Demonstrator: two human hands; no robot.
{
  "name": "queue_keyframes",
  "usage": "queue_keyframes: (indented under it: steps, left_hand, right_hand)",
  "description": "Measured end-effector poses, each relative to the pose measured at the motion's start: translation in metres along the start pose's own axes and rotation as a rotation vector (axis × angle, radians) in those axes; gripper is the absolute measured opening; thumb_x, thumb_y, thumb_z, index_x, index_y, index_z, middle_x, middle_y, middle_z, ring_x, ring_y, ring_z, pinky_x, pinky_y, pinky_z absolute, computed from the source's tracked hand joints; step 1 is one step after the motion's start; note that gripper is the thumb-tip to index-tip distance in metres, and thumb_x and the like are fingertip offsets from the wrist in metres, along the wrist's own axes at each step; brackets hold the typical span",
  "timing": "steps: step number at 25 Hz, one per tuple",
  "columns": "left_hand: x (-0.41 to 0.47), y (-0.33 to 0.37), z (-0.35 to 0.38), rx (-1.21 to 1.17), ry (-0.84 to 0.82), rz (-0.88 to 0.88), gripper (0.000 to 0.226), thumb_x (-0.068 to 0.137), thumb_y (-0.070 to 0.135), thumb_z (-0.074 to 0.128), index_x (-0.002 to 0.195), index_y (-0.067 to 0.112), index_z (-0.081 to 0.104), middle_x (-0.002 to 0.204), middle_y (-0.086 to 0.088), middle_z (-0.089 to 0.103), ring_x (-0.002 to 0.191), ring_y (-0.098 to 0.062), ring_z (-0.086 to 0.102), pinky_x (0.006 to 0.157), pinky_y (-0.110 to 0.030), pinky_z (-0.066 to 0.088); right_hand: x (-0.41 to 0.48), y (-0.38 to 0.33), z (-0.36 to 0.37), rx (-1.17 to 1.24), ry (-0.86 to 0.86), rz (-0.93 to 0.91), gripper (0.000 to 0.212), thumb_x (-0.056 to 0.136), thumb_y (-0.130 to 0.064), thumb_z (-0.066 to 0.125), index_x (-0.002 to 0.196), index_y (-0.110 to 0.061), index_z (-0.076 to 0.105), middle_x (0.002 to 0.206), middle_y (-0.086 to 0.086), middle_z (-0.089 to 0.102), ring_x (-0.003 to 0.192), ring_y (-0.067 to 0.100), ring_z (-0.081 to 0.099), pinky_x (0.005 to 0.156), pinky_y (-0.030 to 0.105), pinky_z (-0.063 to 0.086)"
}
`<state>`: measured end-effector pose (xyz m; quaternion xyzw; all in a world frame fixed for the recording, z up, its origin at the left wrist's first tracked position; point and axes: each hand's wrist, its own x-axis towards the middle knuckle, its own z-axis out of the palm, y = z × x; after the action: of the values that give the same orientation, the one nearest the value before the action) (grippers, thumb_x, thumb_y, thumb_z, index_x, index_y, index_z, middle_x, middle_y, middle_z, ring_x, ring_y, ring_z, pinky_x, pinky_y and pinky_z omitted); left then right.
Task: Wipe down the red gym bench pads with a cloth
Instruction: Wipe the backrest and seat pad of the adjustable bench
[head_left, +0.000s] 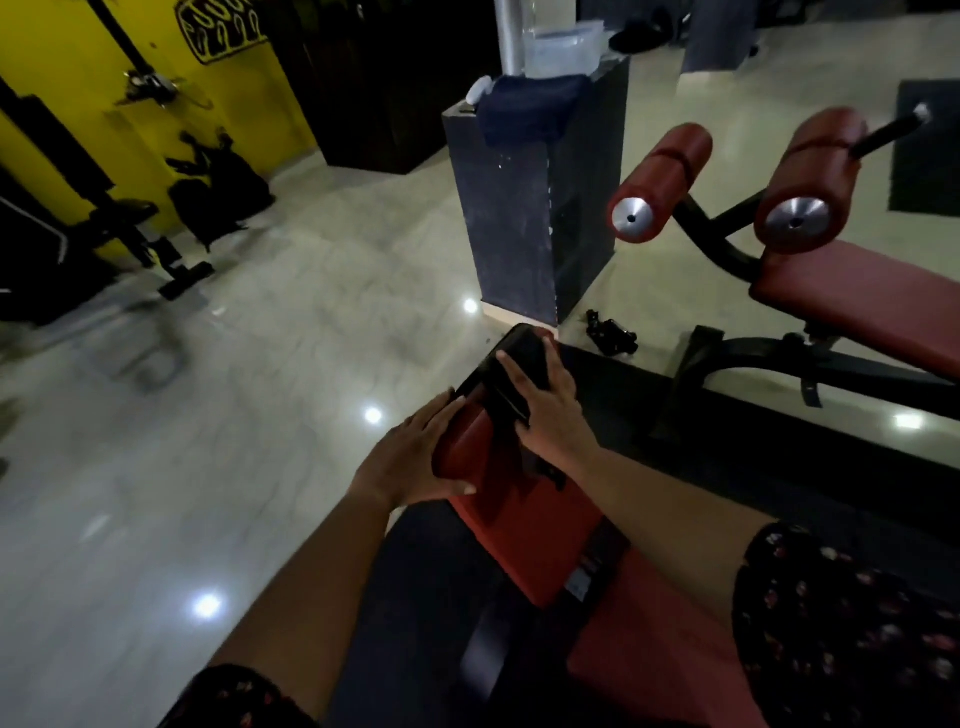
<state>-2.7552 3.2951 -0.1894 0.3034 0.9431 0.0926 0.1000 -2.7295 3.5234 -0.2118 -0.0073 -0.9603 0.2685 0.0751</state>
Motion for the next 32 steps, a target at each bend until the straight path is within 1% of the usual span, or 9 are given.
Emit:
queue_keyframes:
  steps: [2, 5, 8, 10, 15, 18, 24, 28, 32]
  left_hand:
    - [-0.001, -0.003, -0.001, 0.069, -0.007, 0.068, 0.127, 0.06, 0.076, 0.07, 0.154, 0.035, -0.004, 0.159, 0.018, -0.01, 0.146, -0.016, 0.021, 0.115, -0.038, 0.031]
    - [0.001, -0.002, -0.004, 0.082, -0.03, 0.069, 0.131, 0.055, 0.08, 0.065, 0.155, 0.033, -0.005, 0.157, 0.022, -0.011, 0.141, -0.018, 0.034, 0.106, -0.037, 0.041]
    - [-0.002, -0.004, -0.005, 0.11, -0.012, 0.123, 0.121, 0.06, 0.075, 0.057, 0.155, 0.03, -0.004, 0.16, 0.016, -0.007, 0.143, -0.019, 0.032, 0.106, -0.041, 0.044]
    - [-0.009, -0.008, -0.001, 0.141, 0.058, 0.178, 0.117, 0.062, 0.066, 0.06, 0.156, 0.027, 0.0, 0.163, 0.006, 0.006, 0.146, -0.017, 0.025, 0.11, -0.044, 0.039]
    - [-0.018, -0.005, 0.01, 0.199, 0.164, 0.208, 0.115, 0.063, 0.072, 0.061, 0.154, 0.017, 0.016, 0.161, -0.001, 0.02, 0.148, -0.017, 0.019, 0.116, -0.041, 0.03]
    - [-0.006, 0.005, 0.005, 0.246, 0.131, 0.243, 0.114, 0.066, 0.078, 0.057, 0.154, 0.017, 0.019, 0.161, -0.003, 0.02, 0.147, -0.019, 0.021, 0.116, -0.041, 0.026]
    - [0.018, 0.032, 0.01, 0.206, 0.098, 0.185, 0.113, 0.069, 0.068, 0.064, 0.156, 0.028, 0.004, 0.164, 0.007, -0.002, 0.149, -0.018, 0.01, 0.115, -0.036, 0.017]
    - [0.018, 0.029, 0.012, 0.176, 0.136, 0.162, 0.095, 0.079, 0.062, 0.053, 0.156, 0.02, 0.016, 0.162, 0.0, 0.014, 0.148, -0.021, 0.019, 0.113, -0.036, 0.024]
    - [0.024, 0.026, 0.013, 0.121, 0.233, 0.253, 0.067, 0.092, 0.042, 0.046, 0.15, 0.01, 0.036, 0.156, -0.005, 0.031, 0.143, -0.023, 0.031, 0.112, -0.035, 0.031]
  right_hand:
    - [-0.006, 0.002, 0.01, 0.08, 0.104, 0.039, 0.095, 0.084, -0.011, 0.064, 0.148, -0.053, 0.009, 0.16, 0.01, -0.01, 0.137, 0.041, 0.021, 0.103, 0.055, 0.04]
    - [-0.033, -0.007, 0.04, 0.114, 0.238, 0.072, 0.093, 0.083, -0.015, 0.066, 0.148, -0.051, 0.011, 0.159, 0.019, 0.005, 0.128, 0.044, 0.034, 0.093, 0.057, 0.048]
    - [-0.07, -0.022, 0.071, 0.052, 0.272, -0.141, 0.088, 0.081, -0.027, 0.066, 0.147, -0.05, 0.014, 0.156, 0.02, 0.011, 0.121, 0.045, 0.043, 0.086, 0.054, 0.05]
    - [-0.082, -0.024, 0.084, -0.058, 0.305, -0.322, 0.087, 0.079, -0.03, 0.071, 0.146, -0.05, 0.019, 0.153, 0.019, 0.018, 0.116, 0.045, 0.047, 0.077, 0.051, 0.052]
    - [-0.059, 0.021, 0.069, -0.355, 0.373, -0.675, 0.054, 0.091, -0.034, 0.045, 0.139, -0.054, 0.028, 0.148, 0.011, 0.03, 0.112, 0.044, 0.05, 0.072, 0.048, 0.052]
    - [-0.03, 0.054, 0.041, -0.355, 0.319, -0.527, 0.059, 0.09, -0.026, 0.04, 0.14, -0.055, 0.027, 0.153, 0.009, 0.022, 0.114, 0.049, 0.052, 0.074, 0.056, 0.051]
    - [0.032, 0.079, -0.004, -0.105, 0.152, 0.069, 0.095, 0.081, -0.014, 0.065, 0.146, -0.057, 0.009, 0.16, 0.008, 0.01, 0.12, 0.041, 0.04, 0.086, 0.055, 0.049]
    - [0.015, 0.06, 0.02, 0.231, 0.072, 0.246, 0.1, 0.085, -0.008, 0.061, 0.144, -0.058, -0.002, 0.162, 0.01, 0.003, 0.119, 0.041, 0.042, 0.1, 0.047, 0.044]
    - [-0.031, 0.027, 0.048, 0.3, 0.082, 0.261, 0.095, 0.088, -0.013, 0.06, 0.143, -0.052, -0.008, 0.161, 0.013, 0.0, 0.123, 0.04, 0.038, 0.1, 0.049, 0.043]
